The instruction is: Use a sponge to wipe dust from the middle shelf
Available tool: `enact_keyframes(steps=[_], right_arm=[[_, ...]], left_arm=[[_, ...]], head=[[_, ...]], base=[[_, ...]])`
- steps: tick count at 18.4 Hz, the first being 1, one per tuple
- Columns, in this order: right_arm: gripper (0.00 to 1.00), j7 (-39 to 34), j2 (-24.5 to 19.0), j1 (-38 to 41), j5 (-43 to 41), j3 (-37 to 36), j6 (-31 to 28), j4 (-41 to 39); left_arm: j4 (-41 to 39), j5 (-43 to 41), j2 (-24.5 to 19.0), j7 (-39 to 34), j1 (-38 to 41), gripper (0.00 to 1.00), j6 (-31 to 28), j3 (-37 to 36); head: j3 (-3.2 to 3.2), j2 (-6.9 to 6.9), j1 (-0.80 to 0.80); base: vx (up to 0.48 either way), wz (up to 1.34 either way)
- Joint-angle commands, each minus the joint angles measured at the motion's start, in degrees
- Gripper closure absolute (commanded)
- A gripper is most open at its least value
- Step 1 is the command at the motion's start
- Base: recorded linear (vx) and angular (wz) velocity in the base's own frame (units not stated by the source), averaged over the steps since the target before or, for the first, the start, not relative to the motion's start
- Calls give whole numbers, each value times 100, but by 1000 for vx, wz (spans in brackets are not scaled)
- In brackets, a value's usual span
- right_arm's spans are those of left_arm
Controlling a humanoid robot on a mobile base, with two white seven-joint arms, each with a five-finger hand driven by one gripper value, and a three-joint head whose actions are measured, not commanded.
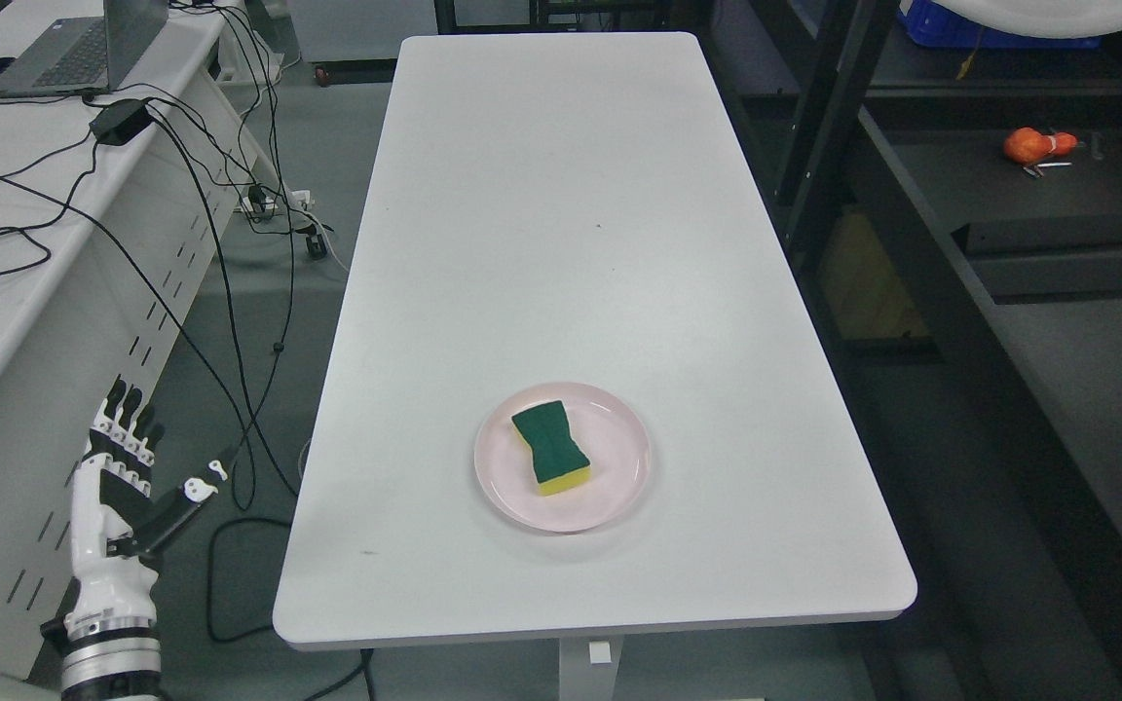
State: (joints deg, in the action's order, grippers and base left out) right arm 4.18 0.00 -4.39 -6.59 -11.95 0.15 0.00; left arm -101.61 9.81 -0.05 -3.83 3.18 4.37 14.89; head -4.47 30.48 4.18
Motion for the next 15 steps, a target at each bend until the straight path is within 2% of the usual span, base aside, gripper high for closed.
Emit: enact_keyframes(steps=[1, 6, 10, 13, 15], right_arm=[[0, 4, 100, 0, 0, 0, -419, -100], [0, -5, 100, 0, 0, 0, -419, -100], [0, -5, 100, 0, 0, 0, -419, -100], [0, -5, 100, 0, 0, 0, -419, -100], [0, -5, 100, 0, 0, 0, -419, -100]], left_arm=[[-25, 4, -95, -4, 16, 1, 2, -215], [-25, 4, -95, 23, 16, 1, 20, -224], [-25, -23, -109, 101, -72, 1, 274, -311], [-25, -224, -548, 706, -256, 1, 511, -320], [-17, -478, -689, 1023, -344, 1, 861, -338]], head=[[0, 0, 0], [0, 0, 0], [0, 0, 0], [0, 0, 0], [0, 0, 0]], base=[[0, 0], [9, -12], [34, -11], [24, 0], [17, -3]])
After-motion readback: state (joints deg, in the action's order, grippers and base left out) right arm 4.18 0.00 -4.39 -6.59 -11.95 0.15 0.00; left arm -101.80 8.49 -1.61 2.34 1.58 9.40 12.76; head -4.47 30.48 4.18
